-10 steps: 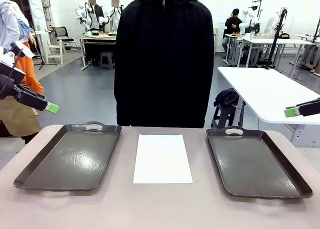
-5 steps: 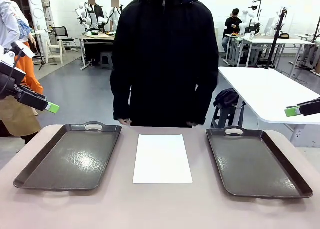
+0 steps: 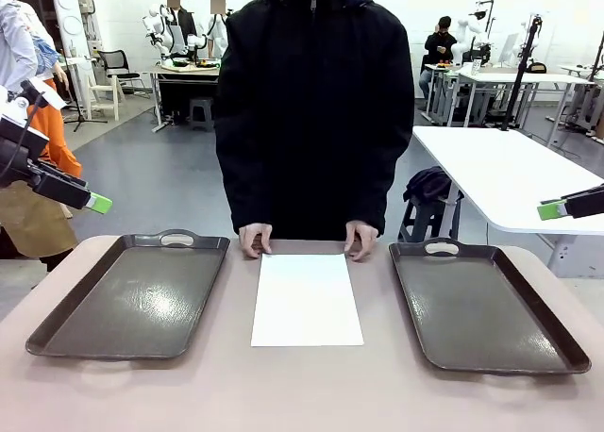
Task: Sort the A4 documents.
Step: Receive the A4 Paper.
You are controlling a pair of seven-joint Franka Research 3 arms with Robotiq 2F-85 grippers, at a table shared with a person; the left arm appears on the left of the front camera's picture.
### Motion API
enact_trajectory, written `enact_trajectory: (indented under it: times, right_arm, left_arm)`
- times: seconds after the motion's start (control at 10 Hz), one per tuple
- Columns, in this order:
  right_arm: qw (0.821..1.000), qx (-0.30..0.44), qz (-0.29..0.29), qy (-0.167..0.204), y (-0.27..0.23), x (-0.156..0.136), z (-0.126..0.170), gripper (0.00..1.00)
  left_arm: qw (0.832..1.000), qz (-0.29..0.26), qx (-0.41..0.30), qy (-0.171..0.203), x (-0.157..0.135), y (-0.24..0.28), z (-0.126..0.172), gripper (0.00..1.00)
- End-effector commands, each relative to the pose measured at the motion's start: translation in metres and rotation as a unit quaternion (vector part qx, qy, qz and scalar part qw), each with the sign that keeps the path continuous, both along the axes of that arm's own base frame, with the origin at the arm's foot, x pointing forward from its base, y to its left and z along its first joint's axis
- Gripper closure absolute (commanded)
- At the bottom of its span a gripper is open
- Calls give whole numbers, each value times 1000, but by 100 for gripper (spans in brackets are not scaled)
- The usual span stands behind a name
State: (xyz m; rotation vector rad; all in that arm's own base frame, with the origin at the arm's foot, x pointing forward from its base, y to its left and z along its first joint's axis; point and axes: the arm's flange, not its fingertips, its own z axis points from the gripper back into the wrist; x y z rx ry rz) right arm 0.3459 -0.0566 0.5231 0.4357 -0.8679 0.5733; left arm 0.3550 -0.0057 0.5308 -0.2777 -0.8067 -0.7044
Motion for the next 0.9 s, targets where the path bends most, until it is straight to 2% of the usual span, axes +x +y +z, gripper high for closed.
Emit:
enact_trajectory:
  times: [0.0, 0.8]
  right_arm:
    - [1000, 1, 4, 1, 1, 1, -2, 0]
    - [1000, 1, 4, 1, 1, 1, -2, 0]
  left_arm:
    - [1000, 0, 0, -1, 0, 1, 0, 0]
    - [1000, 0, 0, -1, 0, 1, 0, 0]
